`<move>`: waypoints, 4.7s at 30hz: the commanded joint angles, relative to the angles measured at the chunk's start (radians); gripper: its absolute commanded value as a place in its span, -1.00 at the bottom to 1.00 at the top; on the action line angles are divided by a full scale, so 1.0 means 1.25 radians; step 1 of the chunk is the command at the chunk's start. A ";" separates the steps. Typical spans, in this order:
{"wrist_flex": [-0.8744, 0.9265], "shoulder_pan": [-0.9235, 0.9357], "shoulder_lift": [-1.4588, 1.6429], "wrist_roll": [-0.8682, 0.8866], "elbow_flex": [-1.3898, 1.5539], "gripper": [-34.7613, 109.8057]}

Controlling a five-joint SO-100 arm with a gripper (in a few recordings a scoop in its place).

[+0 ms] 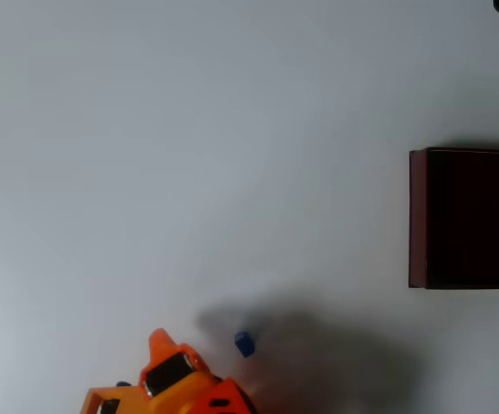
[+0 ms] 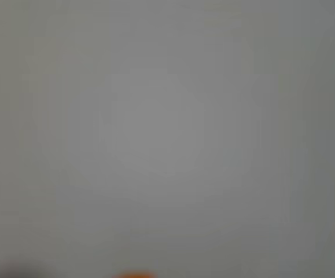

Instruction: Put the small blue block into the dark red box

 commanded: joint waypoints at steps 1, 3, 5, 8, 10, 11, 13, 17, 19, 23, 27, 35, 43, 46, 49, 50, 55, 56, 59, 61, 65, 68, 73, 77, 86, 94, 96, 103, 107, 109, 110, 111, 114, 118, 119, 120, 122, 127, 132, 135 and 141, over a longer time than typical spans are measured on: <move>0.011 -0.016 0.011 0.018 0.011 -0.52; 0.011 -0.016 0.011 0.018 0.011 -0.52; 0.011 -0.016 0.011 0.018 0.011 -0.52; 0.011 -0.016 0.011 0.018 0.011 -0.52; 0.011 -0.016 0.011 0.018 0.011 -0.52; 0.011 -0.016 0.011 0.018 0.011 -0.52; 0.011 -0.016 0.011 0.018 0.011 -0.52; 0.011 -0.016 0.011 0.018 0.011 -0.52; 0.011 -0.016 0.011 0.018 0.011 -0.52; 0.011 -0.016 0.011 0.022 0.011 -0.52; 0.011 -0.020 0.013 0.072 0.012 -0.52; 0.027 -0.103 0.013 0.249 -0.079 -0.52; 0.104 -0.334 0.010 0.598 -0.193 -0.52; 0.166 -0.449 0.001 0.789 -0.191 -0.52; 0.184 -0.588 -0.064 1.004 -0.180 -0.52; 0.182 -0.633 -0.120 1.087 -0.184 -0.52; 0.200 -0.841 -0.536 1.455 -0.387 -0.52; 0.227 -0.858 -0.620 1.498 -0.458 -0.52; 0.325 -0.876 -0.831 1.586 -0.671 -0.52; 0.379 -0.880 -0.929 1.630 -0.790 -0.52; 0.394 -0.877 -1.012 1.740 -0.868 -0.52; 0.394 -0.896 -1.037 1.886 -0.877 -0.52; 0.394 -0.879 -1.041 2.135 -0.897 -0.52; 0.395 -0.757 -1.020 2.110 -0.863 -0.52; 0.401 -0.576 -1.102 1.961 -0.927 -0.51; 0.403 -0.396 -1.134 1.824 -0.907 -0.24; 0.403 -0.340 -1.167 1.750 -0.927 -0.24; 0.404 -0.199 -1.214 1.599 -0.923 -0.19; 0.404 -0.117 -1.176 1.519 -0.886 -0.18; 0.404 -0.085 -1.131 1.493 -0.857 -0.18; 0.404 -0.067 -1.112 1.473 -0.844 -0.18; 0.404 -0.048 -1.097 1.447 -0.834 -0.18; 0.404 0.011 -1.079 1.367 -0.812 -0.18; 0.404 0.047 -1.052 1.311 -0.794 -0.18; 0.404 0.049 -1.038 1.296 -0.793 -0.18; 0.404 0.050 -1.022 1.279 -0.794 -0.18; 0.404 0.061 -0.996 1.242 -0.798 -0.17; 0.401 0.117 -0.989 1.211 -0.765 -0.17; 0.398 0.162 -1.026 1.201 -0.724 -0.17; 0.391 0.185 -1.054 1.187 -0.726 -0.16; 0.388 0.200 -1.086 1.195 -0.763 -0.15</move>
